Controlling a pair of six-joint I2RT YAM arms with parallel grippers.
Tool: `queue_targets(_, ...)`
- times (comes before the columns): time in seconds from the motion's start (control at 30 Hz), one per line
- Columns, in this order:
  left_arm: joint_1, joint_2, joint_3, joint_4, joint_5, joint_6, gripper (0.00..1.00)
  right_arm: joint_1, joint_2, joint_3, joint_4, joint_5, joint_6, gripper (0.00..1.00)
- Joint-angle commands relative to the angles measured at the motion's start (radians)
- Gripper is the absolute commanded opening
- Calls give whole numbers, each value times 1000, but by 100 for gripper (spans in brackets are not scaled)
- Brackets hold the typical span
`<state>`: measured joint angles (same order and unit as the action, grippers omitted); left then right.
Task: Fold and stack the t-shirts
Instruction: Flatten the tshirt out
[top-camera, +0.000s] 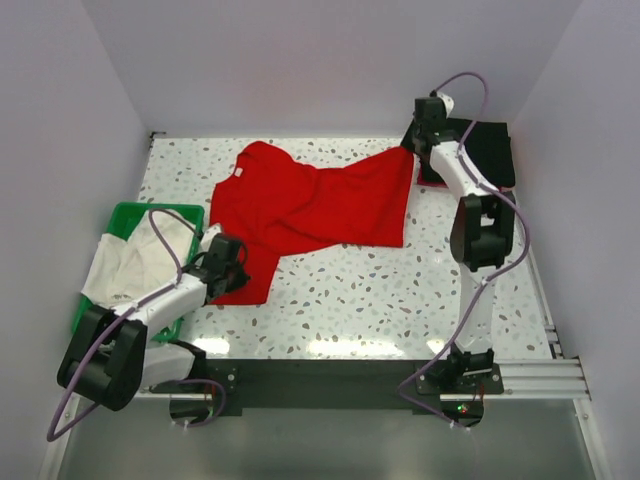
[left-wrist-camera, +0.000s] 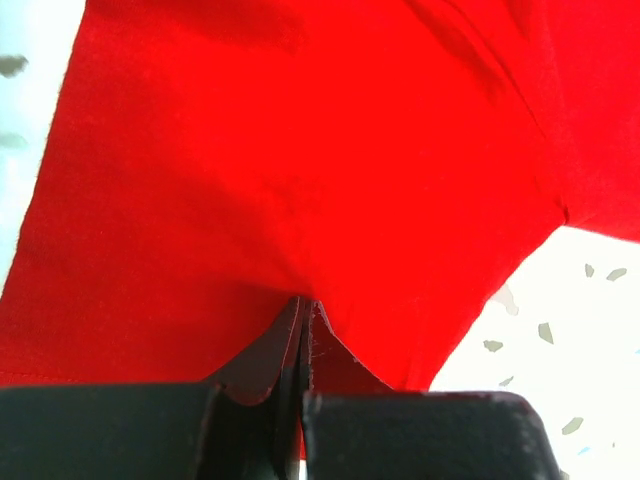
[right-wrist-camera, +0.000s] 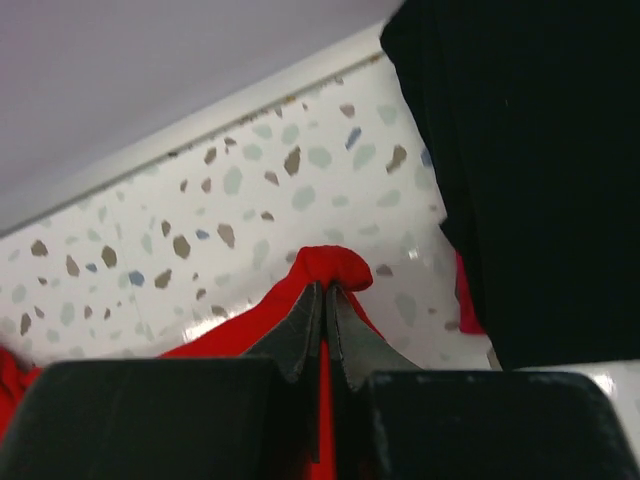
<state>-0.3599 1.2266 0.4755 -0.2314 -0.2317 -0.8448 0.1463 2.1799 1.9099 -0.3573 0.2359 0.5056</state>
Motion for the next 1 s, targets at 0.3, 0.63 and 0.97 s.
queue_targets(0.3,-36,-90,-5,-195,112,-30,0,-28,276,402,156,-4,-173,0)
queue_targets(0.63,-53,-191,28,-263,152,-25,0,-37,284,518,210,14,-252,5)
queue_targets(0.97,-89,22,225,-39,227,193,56,-36,87,270,104,-90,-196,67)
